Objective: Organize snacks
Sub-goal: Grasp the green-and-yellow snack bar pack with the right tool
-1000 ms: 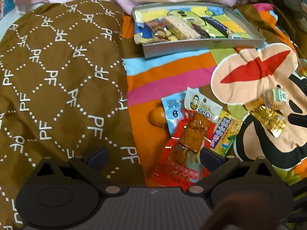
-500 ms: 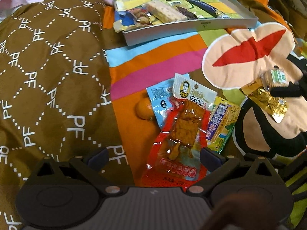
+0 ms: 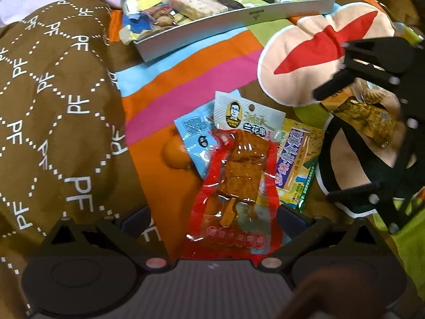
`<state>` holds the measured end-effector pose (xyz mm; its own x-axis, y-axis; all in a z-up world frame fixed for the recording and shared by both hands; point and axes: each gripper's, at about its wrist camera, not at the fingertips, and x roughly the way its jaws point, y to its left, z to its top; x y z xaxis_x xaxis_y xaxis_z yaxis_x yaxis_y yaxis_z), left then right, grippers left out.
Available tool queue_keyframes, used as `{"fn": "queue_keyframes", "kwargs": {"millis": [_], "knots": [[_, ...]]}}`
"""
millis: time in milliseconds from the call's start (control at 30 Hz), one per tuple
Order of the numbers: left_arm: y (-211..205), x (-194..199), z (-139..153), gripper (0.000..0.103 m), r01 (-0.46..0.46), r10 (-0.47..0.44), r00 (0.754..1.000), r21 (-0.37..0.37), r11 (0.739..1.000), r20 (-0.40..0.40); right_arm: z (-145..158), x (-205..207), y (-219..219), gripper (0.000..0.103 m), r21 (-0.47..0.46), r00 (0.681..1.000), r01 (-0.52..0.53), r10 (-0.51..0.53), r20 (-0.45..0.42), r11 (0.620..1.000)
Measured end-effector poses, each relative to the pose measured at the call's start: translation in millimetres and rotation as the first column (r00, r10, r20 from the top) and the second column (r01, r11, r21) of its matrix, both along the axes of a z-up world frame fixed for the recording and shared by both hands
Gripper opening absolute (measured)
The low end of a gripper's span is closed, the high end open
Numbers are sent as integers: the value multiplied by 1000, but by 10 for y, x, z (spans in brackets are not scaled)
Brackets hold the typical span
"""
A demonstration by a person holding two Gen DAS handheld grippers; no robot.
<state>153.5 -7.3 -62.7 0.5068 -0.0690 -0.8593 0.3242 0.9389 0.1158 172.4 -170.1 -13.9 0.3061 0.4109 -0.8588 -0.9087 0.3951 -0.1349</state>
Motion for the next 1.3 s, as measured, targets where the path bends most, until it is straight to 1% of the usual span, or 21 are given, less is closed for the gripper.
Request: {"fn": "queue_keyframes", "kwargs": {"millis": [67, 200, 267, 367, 433, 500, 667, 833, 967, 1000, 1100, 1133, 1200, 1300], "knots": [[-9, 10, -15, 103, 10, -10, 1000, -4, 1000, -7, -44, 75, 42, 102, -24, 999, -54, 53, -12, 998], [-26, 28, -61, 103, 19, -19, 1000, -9, 1000, -22, -62, 192, 151, 102, -39, 987, -161, 160, -30, 986], [-31, 42, -81, 103, 17, -17, 999, -12, 1000, -31, -91, 245, 200, 102, -43, 981, -192, 190, -44, 981], [-33, 54, -103, 103, 16, -17, 999, -17, 1000, -38, -141, 328, 277, 101, -43, 973, -210, 204, -108, 977], [-30, 58, -111, 103, 15, -16, 999, -22, 1000, -43, -158, 367, 280, 96, -33, 969, -204, 197, -147, 979], [-27, 60, -112, 103, 12, -13, 999, -27, 1000, -47, -142, 376, 244, 95, -14, 970, -179, 174, -171, 984], [-31, 58, -88, 103, 6, -7, 999, -35, 999, -44, -73, 259, 93, 83, 10, 979, -118, 118, -165, 993], [-62, 28, -42, 103, 11, -12, 999, -39, 999, -33, -15, 19, -115, 69, -12, 988, -51, 49, -149, 999], [-122, -17, -10, 103, 33, -34, 999, -31, 999, -16, 41, -244, -192, 68, -32, 993, -35, 31, -117, 999], [-138, -27, -8, 103, 40, -40, 999, -25, 999, -10, 50, -290, -176, 70, -35, 995, -30, 27, -97, 999], [-178, -41, 3, 103, 53, -53, 999, -20, 998, -2, 44, -346, -114, 82, -26, 999, -4, 3, -53, 1000], [-181, -39, 4, 102, 54, -54, 999, -20, 998, 0, 38, -345, -101, 83, -16, 999, 3, -3, -46, 1000], [-187, -41, 0, 102, 49, -49, 999, -22, 999, -3, -3, -319, -62, 83, -6, 999, 18, -18, -49, 1000], [-160, -27, -15, 102, 36, -36, 999, -28, 999, -19, -85, -291, -26, 78, -2, 996, 44, -44, -74, 999]]}}
